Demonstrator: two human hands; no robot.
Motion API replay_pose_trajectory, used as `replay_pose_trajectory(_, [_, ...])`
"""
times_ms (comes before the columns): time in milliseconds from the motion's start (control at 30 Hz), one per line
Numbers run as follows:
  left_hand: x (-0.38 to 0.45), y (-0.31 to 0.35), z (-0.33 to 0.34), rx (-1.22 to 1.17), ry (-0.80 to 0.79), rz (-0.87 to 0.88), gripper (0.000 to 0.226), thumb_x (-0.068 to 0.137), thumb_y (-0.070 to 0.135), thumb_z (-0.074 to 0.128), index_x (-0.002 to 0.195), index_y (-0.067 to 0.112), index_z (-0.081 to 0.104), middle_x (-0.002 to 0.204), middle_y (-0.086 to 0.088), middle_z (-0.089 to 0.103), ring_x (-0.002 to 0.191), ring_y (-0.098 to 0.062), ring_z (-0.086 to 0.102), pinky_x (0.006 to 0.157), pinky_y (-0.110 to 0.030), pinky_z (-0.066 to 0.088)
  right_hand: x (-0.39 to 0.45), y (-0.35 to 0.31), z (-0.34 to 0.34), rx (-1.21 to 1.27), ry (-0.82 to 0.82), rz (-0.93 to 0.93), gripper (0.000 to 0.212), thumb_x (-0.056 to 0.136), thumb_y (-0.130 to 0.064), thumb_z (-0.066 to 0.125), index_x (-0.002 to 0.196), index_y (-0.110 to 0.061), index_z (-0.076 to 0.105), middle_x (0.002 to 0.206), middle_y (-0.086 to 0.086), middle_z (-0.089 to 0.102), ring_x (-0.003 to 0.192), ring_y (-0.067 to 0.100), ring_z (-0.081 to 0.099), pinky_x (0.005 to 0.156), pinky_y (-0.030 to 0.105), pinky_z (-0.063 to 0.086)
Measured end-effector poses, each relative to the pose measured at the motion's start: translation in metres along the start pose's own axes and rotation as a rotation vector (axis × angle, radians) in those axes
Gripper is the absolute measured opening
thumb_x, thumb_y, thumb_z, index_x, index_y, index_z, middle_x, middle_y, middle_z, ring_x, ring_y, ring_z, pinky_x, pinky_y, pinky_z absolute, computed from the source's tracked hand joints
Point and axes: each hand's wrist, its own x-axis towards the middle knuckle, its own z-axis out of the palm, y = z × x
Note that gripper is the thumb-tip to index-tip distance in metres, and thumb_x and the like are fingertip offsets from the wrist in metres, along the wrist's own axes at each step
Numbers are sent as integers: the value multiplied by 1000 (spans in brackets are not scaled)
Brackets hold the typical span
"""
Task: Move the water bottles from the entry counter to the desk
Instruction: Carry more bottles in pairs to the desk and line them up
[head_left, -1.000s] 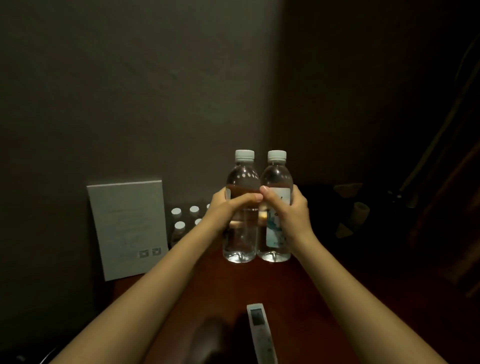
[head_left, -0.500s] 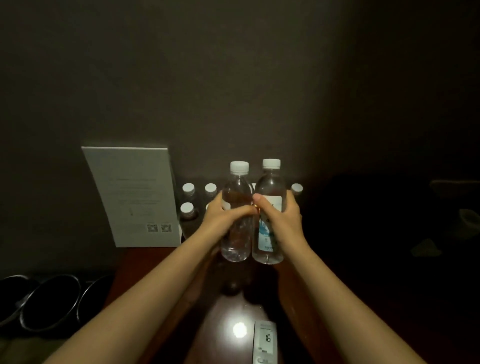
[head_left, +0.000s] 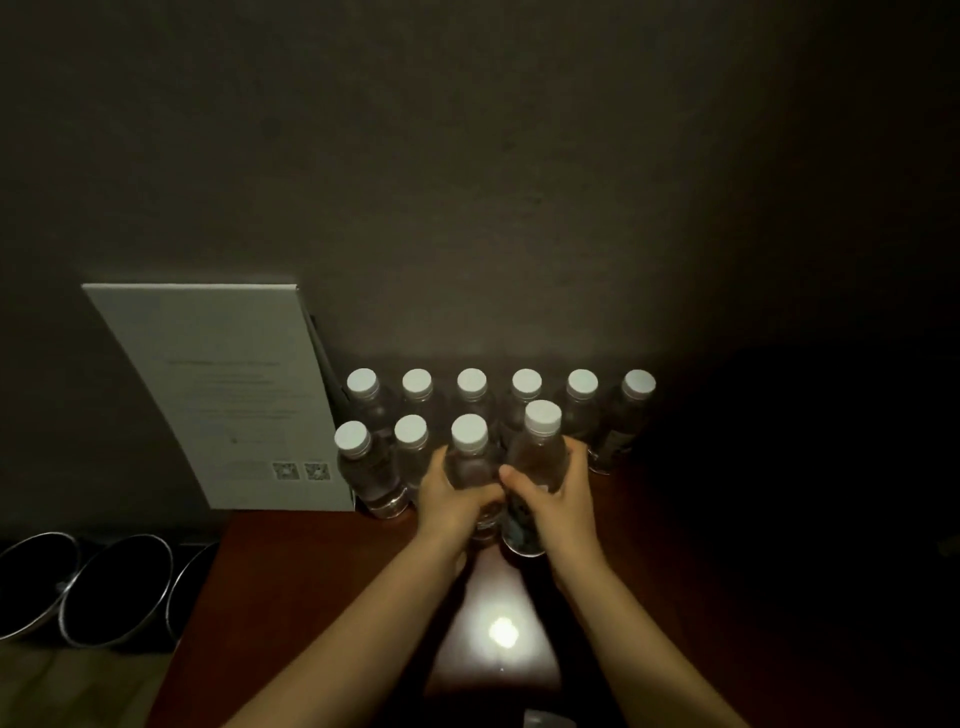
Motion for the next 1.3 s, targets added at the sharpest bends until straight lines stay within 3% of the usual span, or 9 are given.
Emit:
replay_pose_trajectory(167, [3, -7, 19, -18, 3, 26, 60, 65, -17, 70, 115, 11, 52, 103, -10, 65, 91, -23, 61, 73, -27, 56, 9, 15, -10, 2, 8, 19, 61, 67, 4, 76, 113, -26, 49, 126, 18, 53, 117, 30, 54, 101, 49, 44])
replay_pose_trajectory(267, [2, -12, 27, -63, 13, 8, 67, 65, -19, 69, 123, 8, 49, 117, -18, 62, 105, -30, 59, 96, -45, 48, 14, 21, -14, 3, -1, 9, 62, 66, 12, 73, 107, -28, 48, 123, 15, 56, 115, 29, 56, 100, 50, 45])
replay_pose_trajectory(500, [6, -25, 28, -41, 51, -5, 74, 71, -16, 65, 134, 14, 41, 127, -13, 58, 115, -29, 55, 101, -49, 45, 21, 23, -5, 76, -19, 121, 69, 66, 21, 63, 118, -18, 39, 127, 17, 54, 113, 29, 56, 98, 45, 47])
replay_pose_trajectory(633, [11, -26, 29, 108, 91, 13, 73, 77, -9, 63, 141, 11, 34, 131, -13, 56, 120, -27, 53, 105, -45, 40, 28, 17, 4, 34, 8, 145, 57, 77, 1, 69, 118, -21, 37, 127, 12, 53, 116, 26, 54, 102, 45, 44])
replay_pose_trajectory(767, [16, -27, 28, 266, 59, -110, 50, 76, -4, 63, 125, -1, 51, 118, -19, 64, 109, -30, 60, 97, -41, 46, 28, 19, 5, -44, 10, 158, 56, 80, -1, 66, 127, -14, 36, 123, 9, 53, 108, 21, 54, 90, 25, 46])
replay_pose_trajectory(900, [8, -28, 29, 13, 8, -273, 16, 80, -14, 54, 82, -2, 64, 92, -26, 61, 85, -30, 55, 76, -38, 43, 25, 25, -1, -129, -16, 216, 58, 80, 6, 61, 130, -8, 36, 117, 9, 52, 92, 15, 54, 64, 7, 42])
replay_pose_trajectory(967, [8, -27, 29, -34, 14, -288, 17, 81, -16, 51, 88, -7, 64, 92, -28, 60, 84, -32, 53, 74, -39, 41, 23, 30, -3, -136, -24, 240, 59, 79, 8, 59, 131, -6, 35, 122, 13, 54, 98, 17, 53, 73, 13, 42])
replay_pose_trajectory(1133, [7, -19, 27, -56, -5, -263, 26, 82, -12, 52, 107, -11, 62, 100, -24, 64, 87, -29, 60, 72, -34, 50, 23, 35, 0, -200, -20, 268, 61, 79, 8, 57, 133, -6, 32, 109, 6, 51, 93, 15, 50, 58, -2, 36])
replay_pose_trajectory(1300, [-3, -18, 17, 20, -47, -324, 12, 84, -6, 53, 83, -2, 64, 72, -18, 57, 59, -23, 50, 55, -28, 37, 18, 36, 4, -224, 68, 371, 49, 78, 6, 60, 124, 8, 43, 120, 23, 57, 111, 32, 56, 92, 34, 45])
